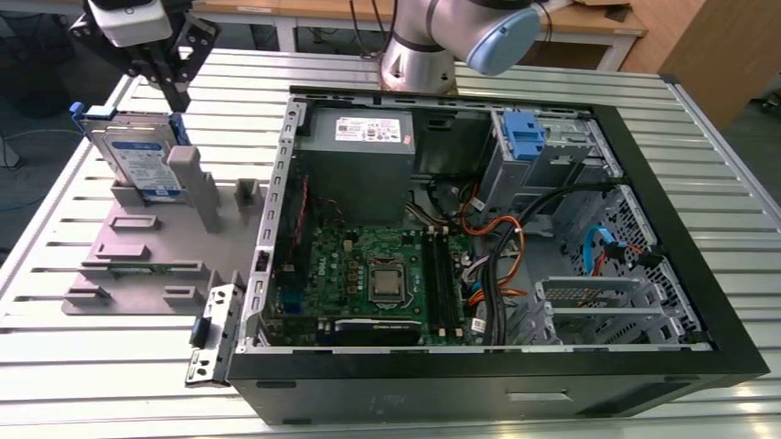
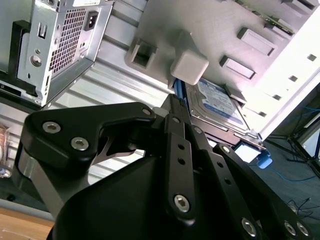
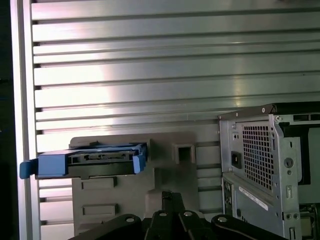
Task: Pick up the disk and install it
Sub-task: 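Reach for the disk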
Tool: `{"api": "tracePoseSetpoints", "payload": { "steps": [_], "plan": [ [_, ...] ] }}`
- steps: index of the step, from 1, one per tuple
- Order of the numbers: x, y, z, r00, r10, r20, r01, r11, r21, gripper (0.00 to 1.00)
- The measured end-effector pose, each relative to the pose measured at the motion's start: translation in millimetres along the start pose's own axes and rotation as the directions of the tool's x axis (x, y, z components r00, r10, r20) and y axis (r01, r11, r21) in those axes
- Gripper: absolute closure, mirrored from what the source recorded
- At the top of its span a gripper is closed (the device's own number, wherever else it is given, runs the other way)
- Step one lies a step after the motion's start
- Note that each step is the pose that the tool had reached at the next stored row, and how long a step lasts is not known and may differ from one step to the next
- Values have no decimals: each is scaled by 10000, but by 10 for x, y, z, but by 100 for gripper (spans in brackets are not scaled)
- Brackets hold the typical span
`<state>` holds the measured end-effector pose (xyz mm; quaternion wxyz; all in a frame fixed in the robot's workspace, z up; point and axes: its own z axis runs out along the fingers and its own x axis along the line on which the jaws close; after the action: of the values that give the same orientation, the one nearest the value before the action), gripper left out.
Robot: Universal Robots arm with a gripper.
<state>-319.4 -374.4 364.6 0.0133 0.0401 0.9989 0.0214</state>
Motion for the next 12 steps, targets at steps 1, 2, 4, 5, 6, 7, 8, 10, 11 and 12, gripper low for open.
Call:
{"api": "tracePoseSetpoints", "payload": {
  "steps": [1, 2, 4, 5, 6, 7, 8, 10, 11, 12],
  "plan": [
    [20, -1, 1, 10000, 0, 0, 0, 10000, 0, 89],
    [41, -2, 2, 10000, 0, 0, 0, 10000, -1, 89],
    [86, -4, 4, 10000, -1, 1, 1, 10000, -1, 89],
    [109, -5, 5, 10000, 0, 0, 0, 10000, 0, 89],
    [130, -5, 6, 10000, 0, 0, 0, 10000, 0, 89],
    [152, -5, 7, 10000, 0, 0, 0, 10000, -1, 89],
    [172, -6, 9, 10000, 1, 1, -1, 10000, -1, 89],
    [209, -6, 11, 10000, 0, -1, 0, 10000, 0, 89],
    [224, -5, 13, 10000, 0, 0, 0, 10000, 0, 89],
    [239, -5, 16, 10000, 0, 0, 0, 10000, 0, 89]
  ]
}}
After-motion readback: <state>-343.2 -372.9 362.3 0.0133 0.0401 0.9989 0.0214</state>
